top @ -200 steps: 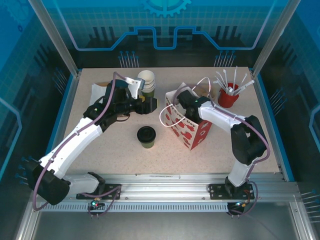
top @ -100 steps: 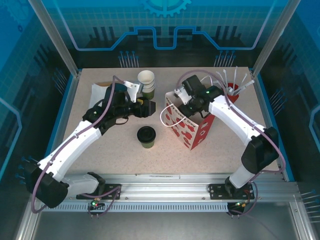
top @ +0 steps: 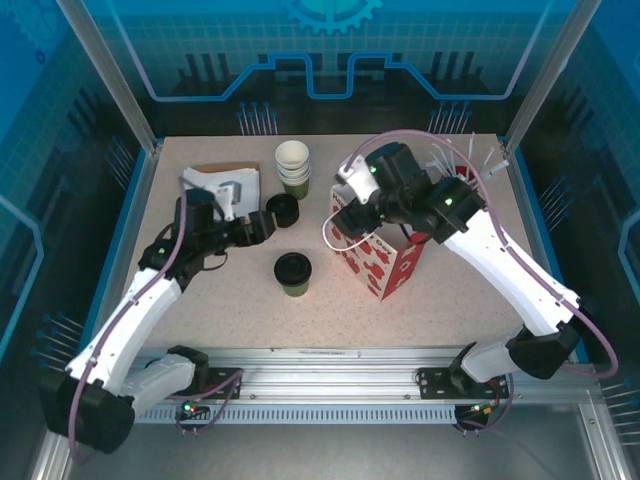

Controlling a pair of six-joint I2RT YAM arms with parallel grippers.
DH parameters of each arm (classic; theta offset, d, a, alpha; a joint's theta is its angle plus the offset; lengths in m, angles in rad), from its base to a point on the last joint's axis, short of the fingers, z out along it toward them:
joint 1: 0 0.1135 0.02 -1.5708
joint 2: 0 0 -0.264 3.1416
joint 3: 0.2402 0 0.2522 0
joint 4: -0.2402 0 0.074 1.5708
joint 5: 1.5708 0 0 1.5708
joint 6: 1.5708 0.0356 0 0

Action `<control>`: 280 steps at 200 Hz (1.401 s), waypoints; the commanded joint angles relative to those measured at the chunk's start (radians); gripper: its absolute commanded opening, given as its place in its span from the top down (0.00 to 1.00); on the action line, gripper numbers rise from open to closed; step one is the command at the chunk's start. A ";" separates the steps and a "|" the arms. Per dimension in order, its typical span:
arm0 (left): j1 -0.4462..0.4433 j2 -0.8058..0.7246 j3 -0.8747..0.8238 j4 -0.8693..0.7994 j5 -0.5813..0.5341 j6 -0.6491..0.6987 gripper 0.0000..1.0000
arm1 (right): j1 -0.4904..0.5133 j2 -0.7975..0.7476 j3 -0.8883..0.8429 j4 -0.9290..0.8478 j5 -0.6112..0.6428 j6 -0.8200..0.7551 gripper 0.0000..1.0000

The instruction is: Pack the takeout coffee

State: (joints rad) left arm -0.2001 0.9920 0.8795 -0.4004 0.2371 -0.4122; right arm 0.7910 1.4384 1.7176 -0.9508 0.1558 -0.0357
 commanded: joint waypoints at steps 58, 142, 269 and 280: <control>0.276 -0.086 -0.015 -0.242 0.187 -0.049 0.17 | 0.251 0.379 0.204 -0.119 0.019 0.019 0.05; 0.280 -0.088 -0.046 -0.220 0.169 0.023 0.16 | 0.214 0.622 0.316 -0.215 -0.040 0.063 0.01; 0.281 -0.088 -0.061 -0.195 0.169 0.036 0.16 | 0.183 0.706 0.330 -0.250 -0.086 0.050 0.23; 0.280 -0.089 -0.062 -0.195 0.169 0.037 0.16 | 0.180 0.705 0.329 -0.253 -0.085 0.050 0.25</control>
State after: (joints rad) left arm 0.0723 0.9123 0.8330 -0.6003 0.3832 -0.4080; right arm 0.9825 2.1323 2.0243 -1.1641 0.0925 0.0109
